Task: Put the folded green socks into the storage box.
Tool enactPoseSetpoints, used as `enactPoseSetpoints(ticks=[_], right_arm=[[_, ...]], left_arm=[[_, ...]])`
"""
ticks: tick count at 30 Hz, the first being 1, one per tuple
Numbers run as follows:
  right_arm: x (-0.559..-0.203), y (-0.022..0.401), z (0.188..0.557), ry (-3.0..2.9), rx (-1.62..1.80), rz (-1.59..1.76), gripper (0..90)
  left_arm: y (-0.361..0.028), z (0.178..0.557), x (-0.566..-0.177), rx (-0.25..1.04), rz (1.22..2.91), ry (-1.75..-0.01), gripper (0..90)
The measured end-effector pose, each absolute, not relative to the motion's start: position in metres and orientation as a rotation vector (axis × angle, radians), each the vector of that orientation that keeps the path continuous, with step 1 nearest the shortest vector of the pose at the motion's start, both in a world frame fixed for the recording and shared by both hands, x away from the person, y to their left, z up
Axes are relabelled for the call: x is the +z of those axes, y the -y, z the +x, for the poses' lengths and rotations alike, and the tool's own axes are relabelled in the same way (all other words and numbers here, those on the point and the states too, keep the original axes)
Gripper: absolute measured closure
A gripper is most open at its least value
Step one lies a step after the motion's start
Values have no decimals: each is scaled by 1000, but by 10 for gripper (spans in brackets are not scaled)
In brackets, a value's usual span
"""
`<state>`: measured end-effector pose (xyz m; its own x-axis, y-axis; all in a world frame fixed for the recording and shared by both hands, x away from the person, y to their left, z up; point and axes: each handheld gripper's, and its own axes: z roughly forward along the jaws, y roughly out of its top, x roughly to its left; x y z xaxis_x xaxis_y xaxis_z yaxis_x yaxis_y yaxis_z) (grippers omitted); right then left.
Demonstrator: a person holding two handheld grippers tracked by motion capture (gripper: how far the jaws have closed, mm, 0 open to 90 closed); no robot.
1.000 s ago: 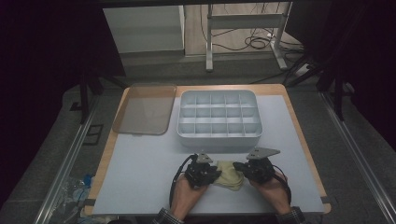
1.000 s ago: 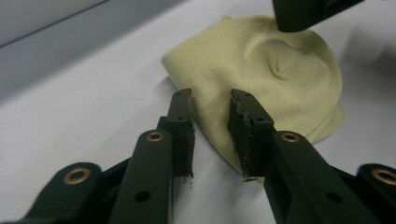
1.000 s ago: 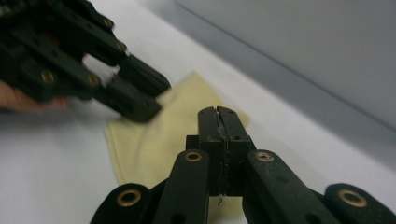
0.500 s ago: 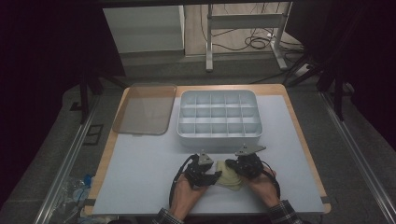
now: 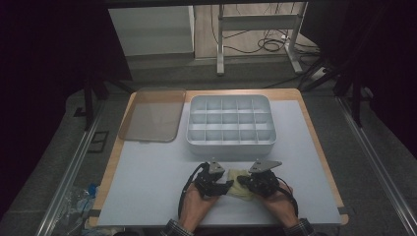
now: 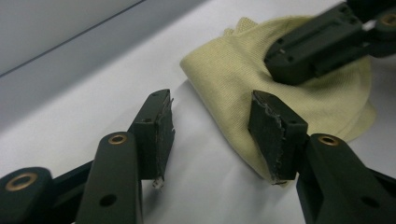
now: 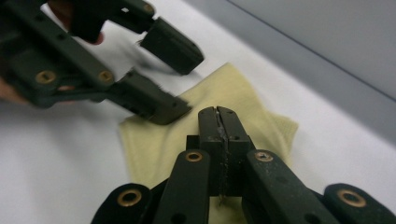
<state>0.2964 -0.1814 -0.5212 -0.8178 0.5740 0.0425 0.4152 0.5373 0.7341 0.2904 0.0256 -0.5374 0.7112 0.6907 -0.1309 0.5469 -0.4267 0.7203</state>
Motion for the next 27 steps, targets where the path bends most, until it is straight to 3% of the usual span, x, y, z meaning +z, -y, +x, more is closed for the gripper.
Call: enactPoseSetpoints(ticks=[12, 21, 27], right_arm=[[-524, 182, 279, -2609, 1156, 816, 894], [-525, 183, 270, -2629, 1160, 791, 894], [-527, 182, 270, -2619, 1150, 770, 896]], left_arm=[[-26, 292, -537, 249, 2135, -952, 420], [-27, 291, -534, 213, 2092, -949, 450], [-26, 294, -538, 171, 2092, -962, 524]])
